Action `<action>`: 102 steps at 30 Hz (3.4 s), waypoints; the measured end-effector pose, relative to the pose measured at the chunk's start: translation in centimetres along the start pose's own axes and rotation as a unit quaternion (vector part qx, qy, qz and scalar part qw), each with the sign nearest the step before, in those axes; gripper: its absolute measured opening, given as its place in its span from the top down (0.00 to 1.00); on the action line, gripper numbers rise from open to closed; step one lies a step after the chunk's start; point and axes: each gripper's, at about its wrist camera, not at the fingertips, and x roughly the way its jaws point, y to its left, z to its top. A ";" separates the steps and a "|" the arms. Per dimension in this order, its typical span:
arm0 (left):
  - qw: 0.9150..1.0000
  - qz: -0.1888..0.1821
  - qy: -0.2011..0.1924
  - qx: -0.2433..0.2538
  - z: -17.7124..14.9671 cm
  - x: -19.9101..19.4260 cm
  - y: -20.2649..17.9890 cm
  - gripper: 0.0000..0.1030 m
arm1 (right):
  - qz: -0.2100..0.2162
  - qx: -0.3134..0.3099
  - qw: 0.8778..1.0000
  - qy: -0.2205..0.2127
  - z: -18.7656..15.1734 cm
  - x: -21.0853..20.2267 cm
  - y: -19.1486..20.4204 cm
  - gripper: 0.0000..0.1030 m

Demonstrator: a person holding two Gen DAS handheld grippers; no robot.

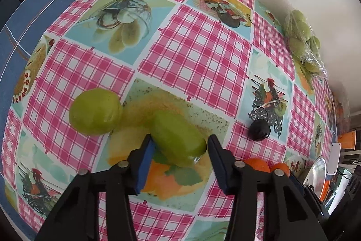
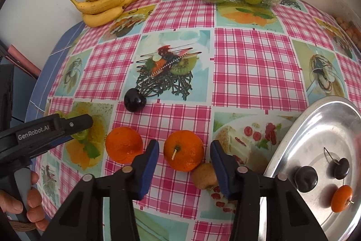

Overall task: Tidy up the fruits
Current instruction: 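Move both tools back toward the tangerines and green pears, then grasp the stemmed tangerine with the right tool while the left tool grasps the green pear, then carry the tangerine and green pear over the steel bowl with both tools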

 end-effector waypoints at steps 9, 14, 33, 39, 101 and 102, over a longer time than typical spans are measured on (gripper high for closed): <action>1.000 0.002 -0.005 0.005 0.1 0.0 -0.1 0.57 | -0.009 -0.016 1.000 0.000 0.1 0.1 0.7 0.62; 1.000 0.005 -0.008 0.009 0.3 0.3 -0.4 0.57 | -0.013 -0.019 1.000 0.006 0.0 0.4 0.7 0.62; 1.000 0.011 -0.025 0.007 1.4 0.8 -0.7 0.57 | -0.014 -0.018 1.000 0.009 0.0 0.5 0.7 0.62; 0.999 -0.001 -0.033 -0.003 1.3 -0.1 -0.3 0.58 | -0.011 -0.022 1.000 0.009 0.0 0.3 1.0 0.62; 0.941 -0.075 0.034 0.328 -13.9 -0.3 -23.5 0.57 | -0.058 0.244 0.968 -0.004 -3.1 -7.7 -16.3 0.62; 0.940 -0.077 0.035 0.331 -14.1 -0.2 -23.7 0.57 | -0.057 0.245 0.968 -0.001 -3.1 -7.5 -16.4 0.62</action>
